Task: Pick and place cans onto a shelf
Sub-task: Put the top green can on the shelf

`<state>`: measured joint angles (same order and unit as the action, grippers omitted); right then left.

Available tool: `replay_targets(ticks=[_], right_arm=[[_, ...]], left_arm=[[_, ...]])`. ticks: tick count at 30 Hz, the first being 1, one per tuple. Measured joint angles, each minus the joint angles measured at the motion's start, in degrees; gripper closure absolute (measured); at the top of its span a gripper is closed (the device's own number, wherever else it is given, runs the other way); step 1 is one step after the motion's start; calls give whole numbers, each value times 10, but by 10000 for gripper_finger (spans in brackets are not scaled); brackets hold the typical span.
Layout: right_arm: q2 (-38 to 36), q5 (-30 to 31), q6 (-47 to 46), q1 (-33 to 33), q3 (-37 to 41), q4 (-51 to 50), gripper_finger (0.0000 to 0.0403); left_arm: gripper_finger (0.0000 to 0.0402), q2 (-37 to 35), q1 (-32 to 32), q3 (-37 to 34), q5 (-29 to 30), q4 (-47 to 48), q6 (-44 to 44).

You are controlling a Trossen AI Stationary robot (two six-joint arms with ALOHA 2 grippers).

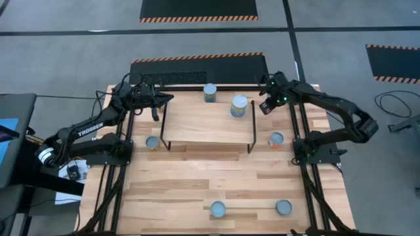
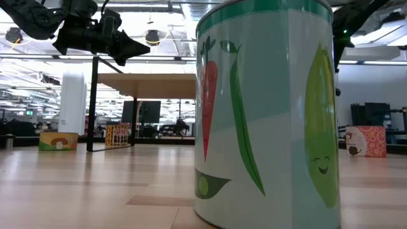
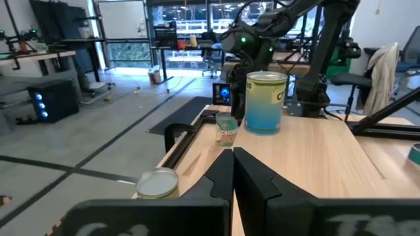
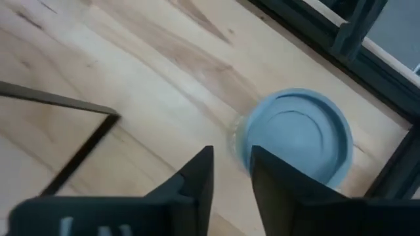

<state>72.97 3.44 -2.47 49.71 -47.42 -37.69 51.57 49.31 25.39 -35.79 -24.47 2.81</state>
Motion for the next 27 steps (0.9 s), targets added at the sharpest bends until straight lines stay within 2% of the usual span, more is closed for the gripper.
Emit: replay_targets(ticks=[5, 9, 16, 22, 27], right_arm=[[20, 35, 6, 0, 0, 3, 244], [37, 45, 9, -1, 0, 17, 249], [68, 56, 25, -1, -3, 48, 310], [46, 65, 25, -9, -33, 16, 386], [13, 70, 23, -23, -99, -59, 385]], left_arm=[[401, 0, 1, 0, 0, 0, -1], [402, 0, 1, 0, 5, 0, 0], [401, 0, 0, 0, 5, 0, 1], [401, 0, 0, 0, 6, 0, 0], [401, 0, 0, 0, 6, -2, 0]])
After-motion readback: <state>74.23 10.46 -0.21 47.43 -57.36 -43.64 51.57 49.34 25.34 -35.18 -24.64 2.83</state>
